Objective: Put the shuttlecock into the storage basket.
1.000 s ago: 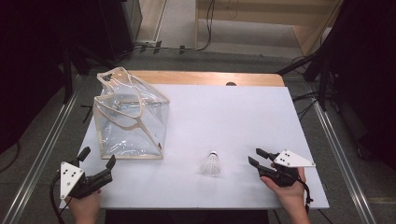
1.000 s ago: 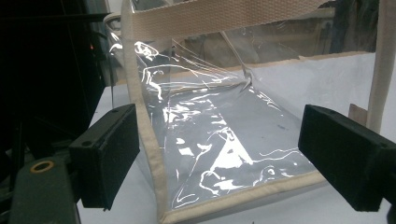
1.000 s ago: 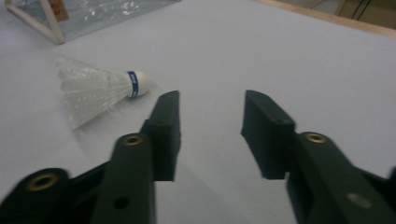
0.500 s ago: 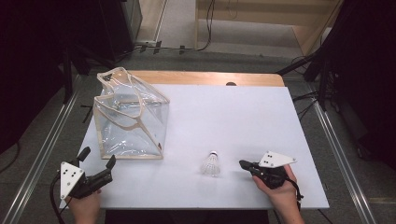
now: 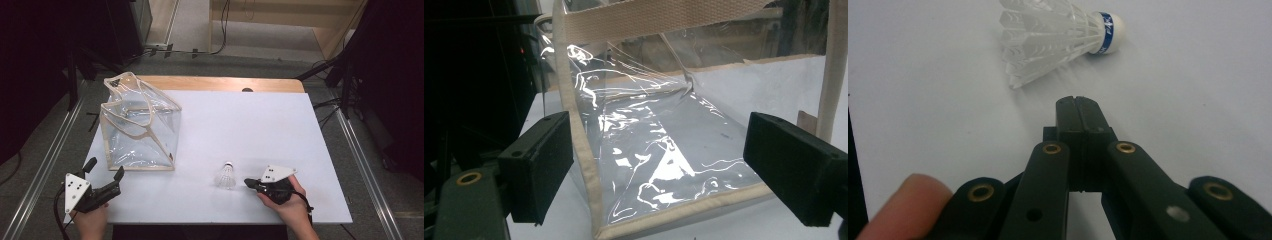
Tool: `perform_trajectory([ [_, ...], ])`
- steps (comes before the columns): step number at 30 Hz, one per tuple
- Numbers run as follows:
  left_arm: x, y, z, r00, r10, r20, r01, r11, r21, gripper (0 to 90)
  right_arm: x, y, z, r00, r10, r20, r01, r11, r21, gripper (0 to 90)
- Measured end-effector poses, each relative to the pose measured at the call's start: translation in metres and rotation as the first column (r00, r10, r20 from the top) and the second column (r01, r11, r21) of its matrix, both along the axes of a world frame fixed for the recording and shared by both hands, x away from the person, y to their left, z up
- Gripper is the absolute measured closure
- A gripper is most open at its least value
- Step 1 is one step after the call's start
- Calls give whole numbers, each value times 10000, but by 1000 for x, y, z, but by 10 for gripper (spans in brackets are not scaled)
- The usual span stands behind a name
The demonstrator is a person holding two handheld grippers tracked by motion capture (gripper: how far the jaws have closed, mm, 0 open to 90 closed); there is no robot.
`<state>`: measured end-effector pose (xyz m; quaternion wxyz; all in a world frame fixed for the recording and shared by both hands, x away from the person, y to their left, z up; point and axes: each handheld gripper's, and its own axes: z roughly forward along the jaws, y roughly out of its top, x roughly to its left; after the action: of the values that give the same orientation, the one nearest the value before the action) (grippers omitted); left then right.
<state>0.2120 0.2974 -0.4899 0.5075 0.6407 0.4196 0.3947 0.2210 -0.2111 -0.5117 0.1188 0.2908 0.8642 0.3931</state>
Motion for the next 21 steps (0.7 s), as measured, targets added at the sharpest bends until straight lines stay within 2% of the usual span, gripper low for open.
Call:
perform_trajectory([
  [12, 0, 0, 0, 10000, 0, -3, 0, 10000, 22, 133, 7, 22, 0, 9989, 475, -49, -475, 9988, -86, 882],
  [21, 0, 0, 0, 10000, -4, -1, 4, 10000, -13, 133, 11, 39, 4, 9982, 603, 2, -603, 9981, -95, 882],
])
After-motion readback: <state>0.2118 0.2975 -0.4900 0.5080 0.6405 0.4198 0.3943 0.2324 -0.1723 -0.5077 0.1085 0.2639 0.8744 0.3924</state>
